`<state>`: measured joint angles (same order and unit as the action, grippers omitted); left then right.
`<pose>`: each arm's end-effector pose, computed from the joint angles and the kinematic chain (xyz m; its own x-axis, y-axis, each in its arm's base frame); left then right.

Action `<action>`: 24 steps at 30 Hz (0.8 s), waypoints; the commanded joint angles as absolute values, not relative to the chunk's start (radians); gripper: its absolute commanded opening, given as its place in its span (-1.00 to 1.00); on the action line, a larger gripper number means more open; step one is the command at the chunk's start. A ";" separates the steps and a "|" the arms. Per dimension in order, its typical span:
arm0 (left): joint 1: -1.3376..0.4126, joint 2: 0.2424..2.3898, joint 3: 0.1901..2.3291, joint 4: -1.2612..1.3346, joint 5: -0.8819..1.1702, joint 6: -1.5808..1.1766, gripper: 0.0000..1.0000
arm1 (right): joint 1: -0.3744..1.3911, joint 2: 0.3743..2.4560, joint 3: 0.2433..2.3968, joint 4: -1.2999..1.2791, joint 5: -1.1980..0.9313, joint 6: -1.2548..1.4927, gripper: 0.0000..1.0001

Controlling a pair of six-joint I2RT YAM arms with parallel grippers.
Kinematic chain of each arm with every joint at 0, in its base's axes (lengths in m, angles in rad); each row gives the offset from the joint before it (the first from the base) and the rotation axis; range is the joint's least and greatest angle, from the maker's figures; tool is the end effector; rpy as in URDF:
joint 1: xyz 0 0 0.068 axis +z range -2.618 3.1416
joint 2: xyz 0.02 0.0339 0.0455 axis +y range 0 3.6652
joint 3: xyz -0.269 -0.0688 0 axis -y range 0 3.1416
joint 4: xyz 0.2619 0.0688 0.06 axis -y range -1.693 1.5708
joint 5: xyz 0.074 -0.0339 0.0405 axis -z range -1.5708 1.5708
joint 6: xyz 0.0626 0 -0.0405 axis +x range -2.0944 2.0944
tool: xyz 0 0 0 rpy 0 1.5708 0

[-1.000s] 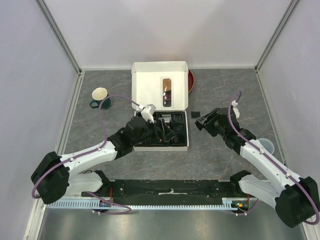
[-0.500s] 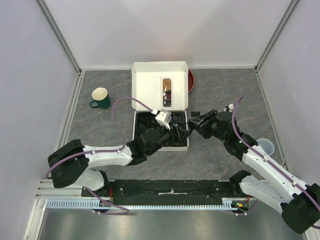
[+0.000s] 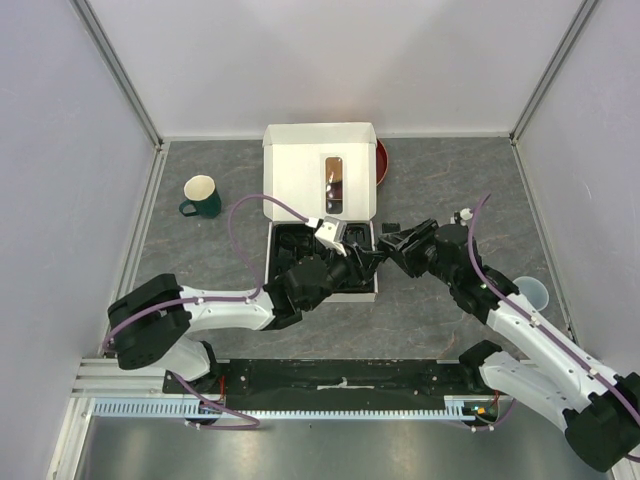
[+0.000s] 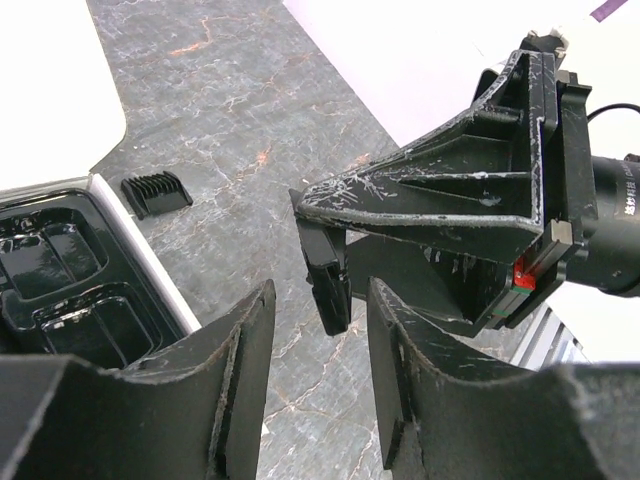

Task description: Sort the hair-cutting tools

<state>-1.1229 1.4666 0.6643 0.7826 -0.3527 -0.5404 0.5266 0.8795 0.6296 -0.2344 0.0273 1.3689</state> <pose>0.1710 -0.3060 0.2318 -0.3656 -0.3540 -0.8608 0.5927 0.6246 -0.5085 0.2066 0.1181 0.2505 -0.5525 0.8116 -0.1899 0.2978 0.4050 0.8645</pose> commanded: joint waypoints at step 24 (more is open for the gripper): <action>-1.123 1.456 0.825 0.600 -0.391 -0.453 -0.95 | 0.531 0.891 0.670 -0.255 0.047 1.306 0.45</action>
<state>-1.1316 1.5185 0.7773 0.6514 -0.3832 -0.5251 0.5266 0.8764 0.6300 -0.2481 0.0525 1.3598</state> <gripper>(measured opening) 0.043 0.651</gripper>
